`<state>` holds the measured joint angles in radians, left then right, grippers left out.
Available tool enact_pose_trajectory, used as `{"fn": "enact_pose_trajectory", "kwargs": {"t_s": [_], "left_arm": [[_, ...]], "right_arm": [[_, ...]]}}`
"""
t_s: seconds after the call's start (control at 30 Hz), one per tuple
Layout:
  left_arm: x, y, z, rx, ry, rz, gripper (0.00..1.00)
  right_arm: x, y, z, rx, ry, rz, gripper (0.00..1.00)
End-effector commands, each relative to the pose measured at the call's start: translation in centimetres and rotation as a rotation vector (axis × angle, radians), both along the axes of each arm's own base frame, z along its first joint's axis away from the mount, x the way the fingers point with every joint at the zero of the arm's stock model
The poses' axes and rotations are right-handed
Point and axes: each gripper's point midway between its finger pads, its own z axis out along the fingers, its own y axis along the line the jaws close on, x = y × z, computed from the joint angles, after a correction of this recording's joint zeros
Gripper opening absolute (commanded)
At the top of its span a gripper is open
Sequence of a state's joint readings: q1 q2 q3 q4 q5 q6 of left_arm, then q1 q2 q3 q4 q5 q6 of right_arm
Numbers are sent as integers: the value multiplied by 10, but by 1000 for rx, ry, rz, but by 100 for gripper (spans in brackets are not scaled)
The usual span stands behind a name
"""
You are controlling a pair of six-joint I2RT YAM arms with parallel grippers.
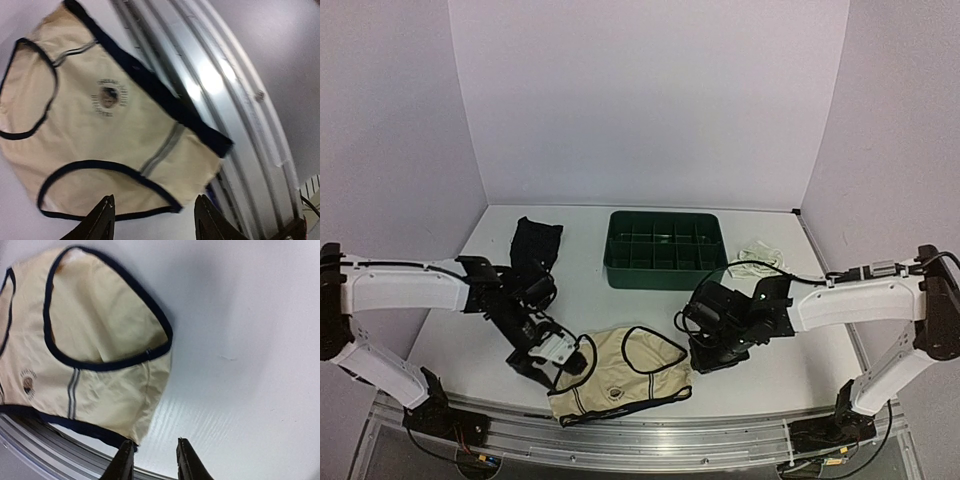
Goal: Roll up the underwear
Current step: Flatten out the underwear at the center of the board, then fold the underwear at the center of the board.
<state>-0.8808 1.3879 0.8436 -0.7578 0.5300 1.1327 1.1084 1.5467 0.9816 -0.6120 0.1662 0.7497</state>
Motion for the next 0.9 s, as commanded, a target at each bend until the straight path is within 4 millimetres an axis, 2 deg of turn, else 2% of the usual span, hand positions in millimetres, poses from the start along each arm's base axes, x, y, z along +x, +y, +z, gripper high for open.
{"fn": "enact_pose_trajectory", "kwargs": {"t_s": [0.0,0.1,0.17,0.27,0.4,0.5,0.57,0.63,0.73,0.8,0.87], "left_arm": [[67,-33,15,-94,-65,141,53],[96,-38,19,-117,-81,176,53],[103,-39,23,-131,-85,169,54],[97,-35,22,-139,-105,123,55],[83,-25,23,-140,-106,88,58],[75,-19,26,-156,-125,65,58],[67,-14,26,-168,-134,39,59],[61,-10,24,-172,-139,17,59],[56,-5,21,-160,-130,16,59],[54,-4,20,-152,-117,19,59],[53,-3,20,-150,-109,24,59]], "right_arm": [[7,29,7,32,25,-50,19],[3,44,-15,60,77,-40,9],[1,43,-36,31,102,-47,3],[2,41,-64,-26,152,-45,1],[18,27,-82,-74,166,-72,0],[49,9,-83,-94,136,-86,0],[74,9,-81,-103,99,-29,0],[97,21,-77,-116,45,91,2],[124,53,-66,-126,-29,292,4],[139,72,-54,-119,-67,368,6],[144,87,-35,-94,-84,409,9]]}}
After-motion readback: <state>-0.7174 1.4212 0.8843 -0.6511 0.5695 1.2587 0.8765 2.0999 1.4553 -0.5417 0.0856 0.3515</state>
